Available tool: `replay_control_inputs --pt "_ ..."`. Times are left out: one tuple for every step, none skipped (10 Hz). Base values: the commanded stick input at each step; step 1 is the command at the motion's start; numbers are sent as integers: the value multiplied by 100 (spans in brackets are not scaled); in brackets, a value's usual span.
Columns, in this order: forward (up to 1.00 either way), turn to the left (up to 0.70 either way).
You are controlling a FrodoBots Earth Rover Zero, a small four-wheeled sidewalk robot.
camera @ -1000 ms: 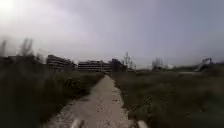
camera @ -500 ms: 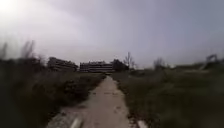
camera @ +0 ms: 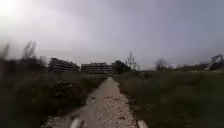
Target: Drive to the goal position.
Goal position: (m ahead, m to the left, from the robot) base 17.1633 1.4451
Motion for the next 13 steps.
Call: replay_control_inputs --pt "70 0" --pt "70 0" --pt "70 0" --pt "70 0" --pt "70 0" --pt "70 0" --pt "70 0" --pt "70 0" --pt "70 0" --pt "70 0" --pt "70 0" --pt "70 0" --pt "70 0"
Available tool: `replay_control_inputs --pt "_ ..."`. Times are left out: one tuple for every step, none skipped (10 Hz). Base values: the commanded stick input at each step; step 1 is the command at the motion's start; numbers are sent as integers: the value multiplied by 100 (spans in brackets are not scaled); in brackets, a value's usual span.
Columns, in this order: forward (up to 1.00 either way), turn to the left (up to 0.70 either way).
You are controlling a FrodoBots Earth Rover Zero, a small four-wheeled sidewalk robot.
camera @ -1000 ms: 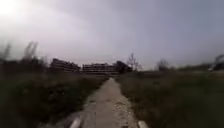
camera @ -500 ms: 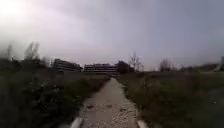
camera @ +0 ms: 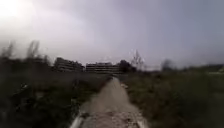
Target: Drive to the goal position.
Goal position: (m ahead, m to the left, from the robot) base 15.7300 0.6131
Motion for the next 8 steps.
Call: replay_control_inputs --pt "70 0" --pt "70 0" --pt "70 0" --pt "70 -18" --pt "70 -35" --pt "70 -26" --pt "70 -8" --pt "70 0"
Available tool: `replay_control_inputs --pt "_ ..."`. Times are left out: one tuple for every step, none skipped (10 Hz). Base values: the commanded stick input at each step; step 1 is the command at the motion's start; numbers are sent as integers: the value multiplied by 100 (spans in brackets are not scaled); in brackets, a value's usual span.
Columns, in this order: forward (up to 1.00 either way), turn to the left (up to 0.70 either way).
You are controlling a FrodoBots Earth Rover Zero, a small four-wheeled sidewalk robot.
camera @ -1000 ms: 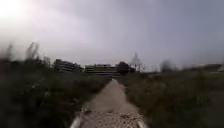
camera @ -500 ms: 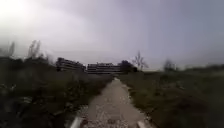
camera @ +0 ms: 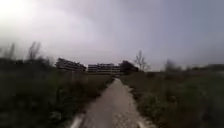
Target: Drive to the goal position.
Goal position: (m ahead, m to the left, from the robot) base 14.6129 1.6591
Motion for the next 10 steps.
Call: replay_control_inputs --pt "70 0" --pt "70 0" --pt "70 0" --pt "70 0" --pt "70 0" --pt "70 0" --pt "70 0" --pt "70 0" --pt "70 0" --pt "70 0"
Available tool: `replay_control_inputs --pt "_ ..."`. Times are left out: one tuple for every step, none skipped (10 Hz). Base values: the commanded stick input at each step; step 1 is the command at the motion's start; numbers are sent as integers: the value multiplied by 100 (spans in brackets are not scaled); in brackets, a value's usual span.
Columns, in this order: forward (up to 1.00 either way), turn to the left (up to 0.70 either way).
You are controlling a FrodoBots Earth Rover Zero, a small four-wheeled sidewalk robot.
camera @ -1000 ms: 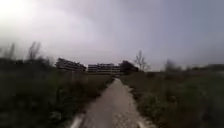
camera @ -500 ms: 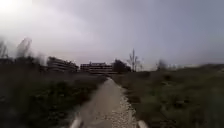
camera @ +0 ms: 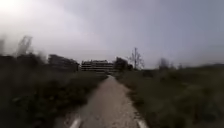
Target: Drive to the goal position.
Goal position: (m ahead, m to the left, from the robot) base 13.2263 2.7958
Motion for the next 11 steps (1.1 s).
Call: replay_control_inputs --pt "70 0" --pt "70 0" --pt "70 0" --pt "70 0" --pt "70 0" --pt "70 0" --pt "70 0" --pt "70 0" --pt "70 0" --pt "70 0" --pt "70 0"
